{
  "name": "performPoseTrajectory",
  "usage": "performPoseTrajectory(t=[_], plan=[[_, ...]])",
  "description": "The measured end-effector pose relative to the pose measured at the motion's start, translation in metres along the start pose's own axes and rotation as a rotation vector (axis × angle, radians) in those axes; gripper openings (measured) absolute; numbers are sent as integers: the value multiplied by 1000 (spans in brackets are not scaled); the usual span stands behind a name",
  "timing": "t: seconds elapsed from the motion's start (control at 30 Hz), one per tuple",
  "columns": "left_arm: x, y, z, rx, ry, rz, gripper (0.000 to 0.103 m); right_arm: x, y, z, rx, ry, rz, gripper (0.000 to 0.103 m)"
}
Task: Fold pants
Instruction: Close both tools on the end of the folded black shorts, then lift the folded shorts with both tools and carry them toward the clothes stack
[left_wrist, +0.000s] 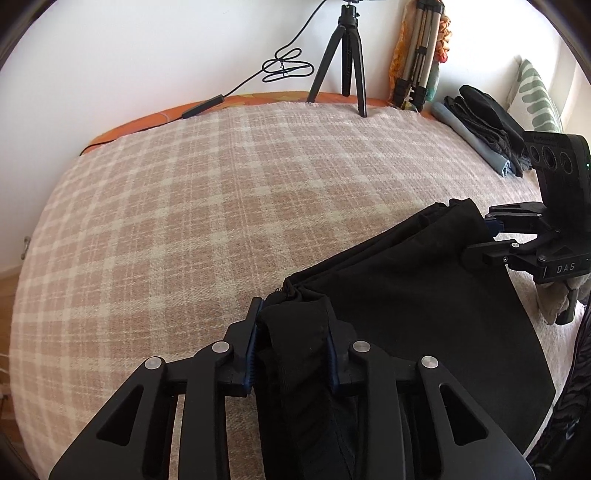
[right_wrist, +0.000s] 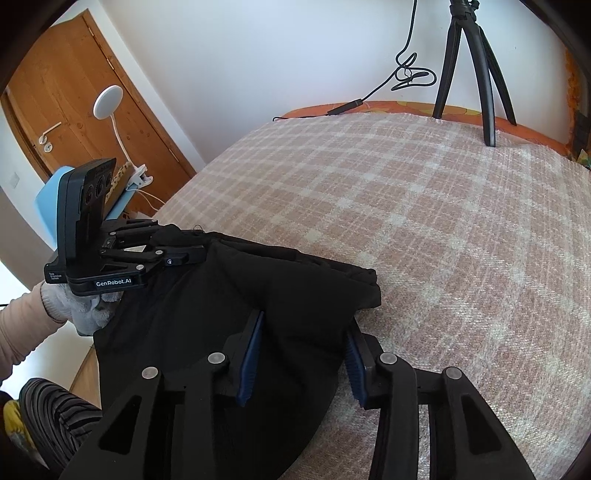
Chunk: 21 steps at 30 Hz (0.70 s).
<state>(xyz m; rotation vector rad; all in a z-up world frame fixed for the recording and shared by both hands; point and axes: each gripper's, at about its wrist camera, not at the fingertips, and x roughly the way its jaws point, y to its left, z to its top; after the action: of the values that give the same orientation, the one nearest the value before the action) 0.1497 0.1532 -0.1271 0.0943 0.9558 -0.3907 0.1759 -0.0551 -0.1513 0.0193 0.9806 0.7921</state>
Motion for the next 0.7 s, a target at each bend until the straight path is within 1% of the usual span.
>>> performPoseTrajectory(t=[0.03, 0.17, 0.27, 0.33, 0.4, 0.47, 0.6, 0.7], plan=[[0, 0, 0, -4, -5, 0, 26, 1, 0, 0, 4, -2, 0, 42], [-3, -1, -3, -28, -25, 1, 24, 3, 3, 0, 10, 3, -3, 21], [-8, -3, -5, -40, -36, 6, 23, 2, 5, -1, 13, 1, -14, 16], [-11, -4, -5, -40, -42, 1, 22, 2, 7, 0, 11, 1, -12, 15], [-10, -6, -5, -31, -41, 17, 22, 4, 5, 1, 16, 13, -8, 17], [-8, -6, -4, -39, -37, 17, 22, 4, 3, 1, 38, 7, -8, 17], [-21, -6, -3, -65, -80, 14, 22, -1, 16, 1, -7, -12, -54, 11], [-35, -11, -5, -61, -114, 26, 21, -10, 26, 2, -36, -41, -89, 10]])
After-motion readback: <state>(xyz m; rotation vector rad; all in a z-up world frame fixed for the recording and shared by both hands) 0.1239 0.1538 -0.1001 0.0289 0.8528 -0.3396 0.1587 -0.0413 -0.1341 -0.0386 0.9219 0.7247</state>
